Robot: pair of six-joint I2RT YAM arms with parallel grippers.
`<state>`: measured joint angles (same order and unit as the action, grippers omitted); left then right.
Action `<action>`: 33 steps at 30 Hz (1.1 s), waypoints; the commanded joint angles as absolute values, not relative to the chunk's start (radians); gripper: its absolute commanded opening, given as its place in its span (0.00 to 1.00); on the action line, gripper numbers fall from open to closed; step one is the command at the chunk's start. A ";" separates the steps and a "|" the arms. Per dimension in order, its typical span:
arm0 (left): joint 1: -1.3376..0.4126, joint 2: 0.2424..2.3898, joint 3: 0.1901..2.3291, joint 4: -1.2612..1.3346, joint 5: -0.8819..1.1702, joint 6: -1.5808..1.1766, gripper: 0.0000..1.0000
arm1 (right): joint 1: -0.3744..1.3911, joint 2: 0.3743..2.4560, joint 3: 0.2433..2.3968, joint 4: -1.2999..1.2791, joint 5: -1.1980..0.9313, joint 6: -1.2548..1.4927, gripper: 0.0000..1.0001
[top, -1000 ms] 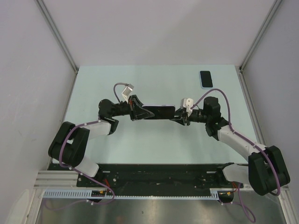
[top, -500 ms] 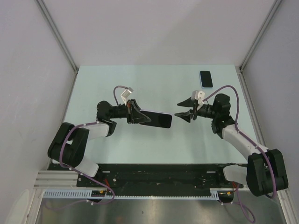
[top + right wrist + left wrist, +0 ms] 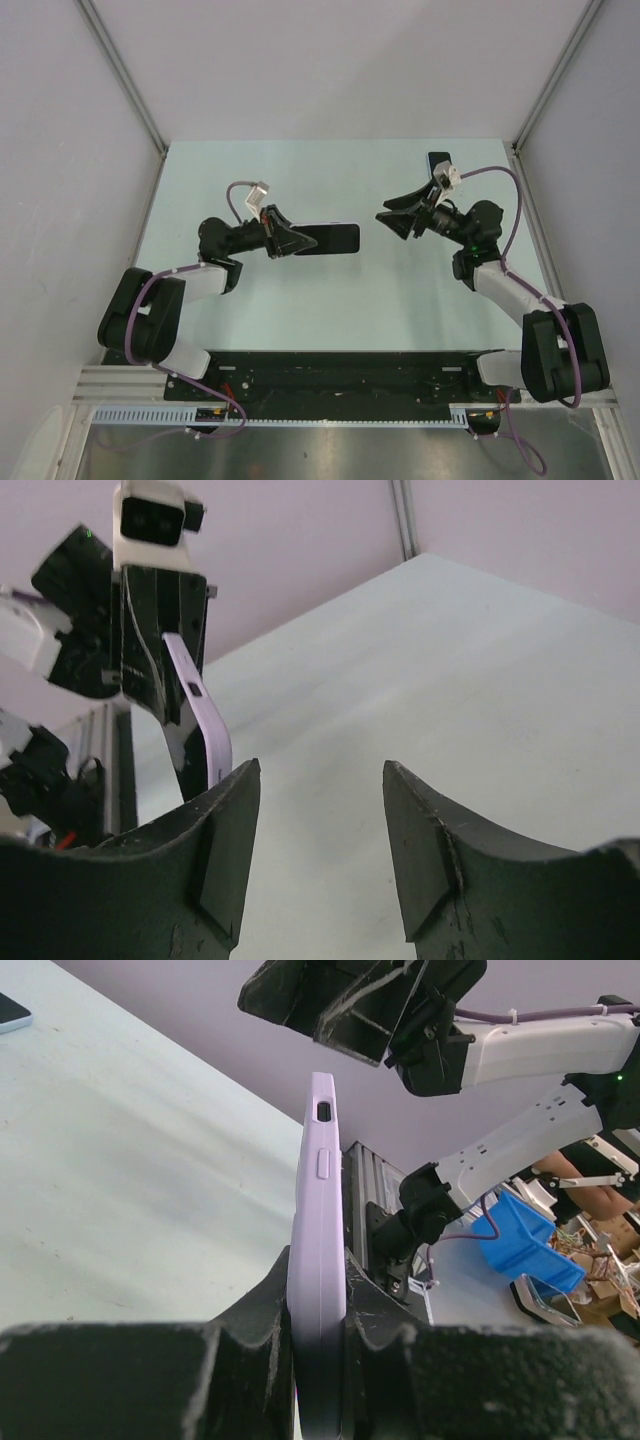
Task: Take the phone out of the phone case
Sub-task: Remove the phone case from the phone.
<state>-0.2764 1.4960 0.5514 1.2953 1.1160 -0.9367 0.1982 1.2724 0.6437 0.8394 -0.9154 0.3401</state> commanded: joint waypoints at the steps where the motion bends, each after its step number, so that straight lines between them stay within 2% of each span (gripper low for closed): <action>1: -0.272 1.473 0.560 1.652 1.052 -0.919 0.00 | 0.216 1.319 0.651 1.167 -0.795 0.690 0.55; 13: -0.275 1.508 0.587 1.652 1.009 -0.980 0.00 | 0.363 1.350 0.604 1.287 -0.795 0.557 0.53; 33: -0.296 1.465 0.583 1.654 1.026 -1.022 0.00 | 0.373 1.394 0.598 1.255 -0.810 0.462 0.55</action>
